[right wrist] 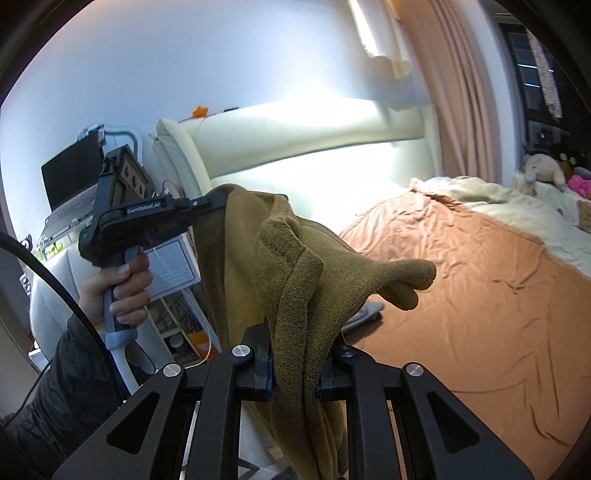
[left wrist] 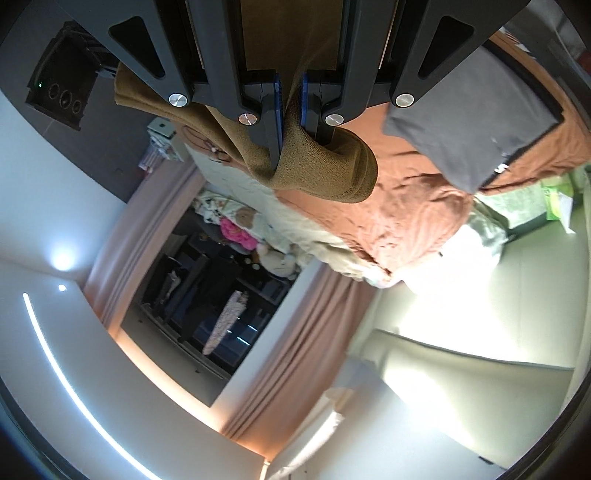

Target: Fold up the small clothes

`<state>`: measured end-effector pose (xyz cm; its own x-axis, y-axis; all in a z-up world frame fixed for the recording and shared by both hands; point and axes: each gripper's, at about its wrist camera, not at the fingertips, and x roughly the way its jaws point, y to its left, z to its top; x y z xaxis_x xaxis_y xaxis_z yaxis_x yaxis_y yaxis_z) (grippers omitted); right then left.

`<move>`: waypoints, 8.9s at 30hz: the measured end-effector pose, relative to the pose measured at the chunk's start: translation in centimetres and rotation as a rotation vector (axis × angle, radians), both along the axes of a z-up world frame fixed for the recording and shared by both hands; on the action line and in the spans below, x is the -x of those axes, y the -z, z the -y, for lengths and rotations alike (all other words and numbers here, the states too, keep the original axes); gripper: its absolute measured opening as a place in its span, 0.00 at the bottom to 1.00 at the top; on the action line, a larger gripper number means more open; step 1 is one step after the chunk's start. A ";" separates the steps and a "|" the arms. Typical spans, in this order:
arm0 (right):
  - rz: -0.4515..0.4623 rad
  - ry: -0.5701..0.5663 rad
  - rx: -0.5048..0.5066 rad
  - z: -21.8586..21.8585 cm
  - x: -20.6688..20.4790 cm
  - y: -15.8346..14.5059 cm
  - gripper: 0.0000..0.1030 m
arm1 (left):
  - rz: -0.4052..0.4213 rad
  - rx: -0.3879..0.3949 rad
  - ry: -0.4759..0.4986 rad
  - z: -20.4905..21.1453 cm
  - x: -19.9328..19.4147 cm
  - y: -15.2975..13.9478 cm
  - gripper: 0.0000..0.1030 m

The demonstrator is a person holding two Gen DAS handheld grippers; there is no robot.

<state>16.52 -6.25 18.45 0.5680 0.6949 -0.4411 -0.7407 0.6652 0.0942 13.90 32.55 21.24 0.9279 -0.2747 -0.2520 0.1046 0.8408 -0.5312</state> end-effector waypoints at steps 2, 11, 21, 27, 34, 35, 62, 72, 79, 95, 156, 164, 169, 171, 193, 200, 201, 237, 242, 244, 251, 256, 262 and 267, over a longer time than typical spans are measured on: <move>-0.006 -0.023 0.000 -1.1 -1.0 0.6 0.11 | 0.000 -0.010 -0.020 -1.5 -0.1 0.5 0.07; -0.002 -0.112 0.045 -6.9 -5.0 2.2 0.11 | 0.005 -0.023 -0.152 -8.9 -0.3 2.3 0.07; -0.040 -0.197 0.034 -12.9 -8.7 4.3 0.11 | -0.086 -0.096 -0.313 -14.8 -1.7 2.7 0.07; -0.095 -0.217 0.020 -14.5 -11.1 5.9 0.11 | -0.140 -0.113 -0.338 -17.1 -4.1 4.2 0.07; -0.115 -0.181 0.035 -14.2 -15.4 8.3 0.11 | -0.211 -0.097 -0.334 -18.9 -9.4 7.7 0.07; -0.113 -0.178 0.040 -14.1 -16.1 8.5 0.11 | -0.219 -0.090 -0.329 -19.0 -10.4 8.2 0.07; -0.637 -0.070 -0.126 -11.4 -31.5 22.7 0.32 | -0.626 -0.042 -0.188 -19.9 -26.9 24.6 0.24; -0.967 -0.089 -0.476 -9.2 -34.9 26.4 0.60 | -0.710 0.093 -0.171 -21.9 -29.5 25.3 0.57; -1.141 0.022 -0.618 -7.9 -36.5 28.3 0.60 | -0.763 0.279 -0.246 -24.2 -29.9 27.2 0.54; -0.561 0.056 -0.228 -8.6 -32.9 18.4 0.36 | -0.632 -0.129 -0.113 -20.6 -28.5 21.8 0.31; -0.901 0.137 -0.350 -6.4 -37.5 22.4 0.53 | -0.751 0.009 -0.211 -22.2 -33.4 24.7 0.55; -0.942 0.137 -0.385 -8.1 -39.6 23.6 0.36 | -0.782 0.049 -0.185 -21.4 -34.7 26.4 0.30; -0.850 0.107 -0.357 -8.8 -39.1 21.9 0.01 | -0.678 -0.036 -0.124 -20.6 -34.0 24.2 0.15; -0.793 0.073 -0.365 -8.7 -38.2 20.5 0.01 | -0.593 -0.087 -0.088 -20.2 -33.1 22.4 0.15; -0.572 0.129 -0.183 -7.4 -33.3 16.8 0.37 | -0.647 -0.206 -0.114 -20.8 -27.1 21.8 0.63; -0.529 0.058 -0.109 -9.5 -31.0 16.1 0.37 | -0.695 -0.186 -0.148 -21.9 -22.3 22.8 0.63; -0.530 0.051 -0.104 -9.7 -30.8 16.1 0.37 | -0.702 -0.193 -0.154 -22.0 -21.5 22.9 0.63; -0.461 -0.065 0.123 -18.8 -16.8 17.0 0.37 | -0.707 -0.010 -0.265 -22.8 -6.3 26.0 0.07; -0.437 -0.068 0.157 -19.8 -15.3 17.1 0.37 | -0.757 -0.017 -0.290 -23.3 -6.5 26.7 0.08; -0.422 -0.059 0.206 -20.3 -14.8 18.0 0.37 | -0.765 0.004 -0.298 -23.4 -6.4 27.5 0.08; -0.431 -0.014 0.283 -20.3 -13.8 20.1 0.37 | -0.782 0.005 -0.324 -23.3 -5.6 27.5 0.35; -0.461 0.000 0.259 -19.8 -13.7 19.5 0.37 | -0.758 -0.036 -0.328 -22.6 -4.8 25.6 0.47; -0.418 0.018 0.234 -17.3 -12.3 17.1 0.37 | -0.723 -0.051 -0.339 -21.5 -4.1 23.2 0.56; -0.374 0.053 0.205 -14.2 -10.6 14.9 0.59 | -0.680 -0.087 -0.316 -18.5 -4.0 20.4 0.67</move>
<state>27.10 7.91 3.54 0.3750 0.5454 -0.7496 -0.6449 0.7344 0.2117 17.89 51.10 0.81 0.5917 0.0261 -0.8058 -0.4758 0.8181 -0.3229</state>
